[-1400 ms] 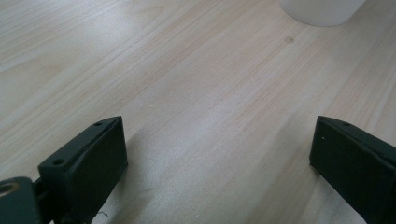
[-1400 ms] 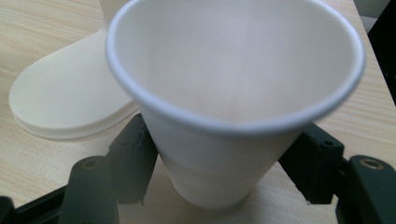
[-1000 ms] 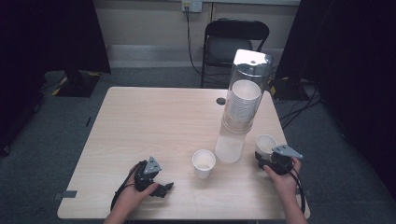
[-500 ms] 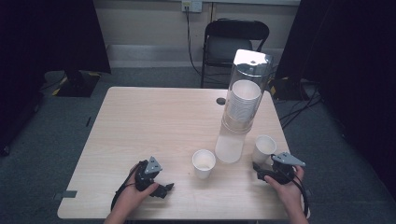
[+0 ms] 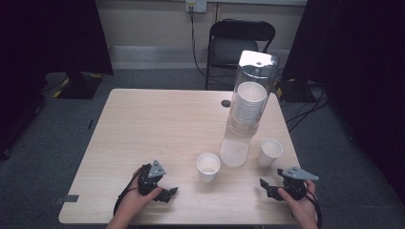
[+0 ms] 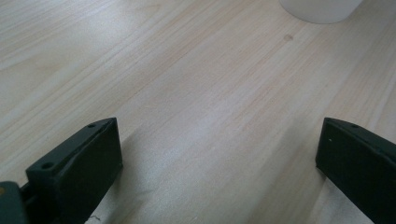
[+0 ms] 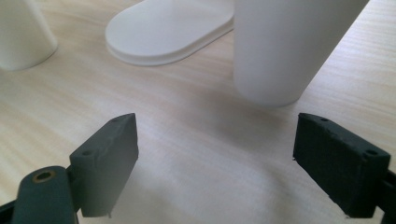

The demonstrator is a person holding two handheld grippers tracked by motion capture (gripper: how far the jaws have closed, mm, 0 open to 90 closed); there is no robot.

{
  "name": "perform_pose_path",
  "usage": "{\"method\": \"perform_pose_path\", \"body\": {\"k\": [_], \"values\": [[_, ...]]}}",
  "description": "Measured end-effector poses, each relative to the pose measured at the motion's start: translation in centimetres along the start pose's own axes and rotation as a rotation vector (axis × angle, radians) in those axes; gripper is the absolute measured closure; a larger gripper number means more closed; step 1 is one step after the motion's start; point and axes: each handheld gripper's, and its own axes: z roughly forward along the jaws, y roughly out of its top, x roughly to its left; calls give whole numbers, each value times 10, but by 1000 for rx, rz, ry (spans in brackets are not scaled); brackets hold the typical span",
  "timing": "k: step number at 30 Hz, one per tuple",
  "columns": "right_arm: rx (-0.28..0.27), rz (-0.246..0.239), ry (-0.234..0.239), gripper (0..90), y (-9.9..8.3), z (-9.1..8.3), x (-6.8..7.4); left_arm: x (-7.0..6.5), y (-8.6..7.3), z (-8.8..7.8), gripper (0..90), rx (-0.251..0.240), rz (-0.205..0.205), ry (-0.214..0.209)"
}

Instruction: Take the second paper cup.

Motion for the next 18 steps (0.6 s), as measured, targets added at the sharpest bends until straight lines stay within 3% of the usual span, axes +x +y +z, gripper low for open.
{"method": "perform_pose_path", "body": {"k": [9, 12, 15, 18], "values": [[75, -58, 47, 137, -11, -5, 7, 0, 0, 0, 0, 0, 0, 0], [89, -72, 45, 138, -11, -5, 9, 0, 0, 0, 0, 0, 0, 0], [137, -104, 37, 136, -11, -2, 11, 0, 0, 0, 0, 0, 0, 0], [137, -96, 41, 132, -11, -1, 11, 0, 0, 0, 0, 0, 1, 0]]}}
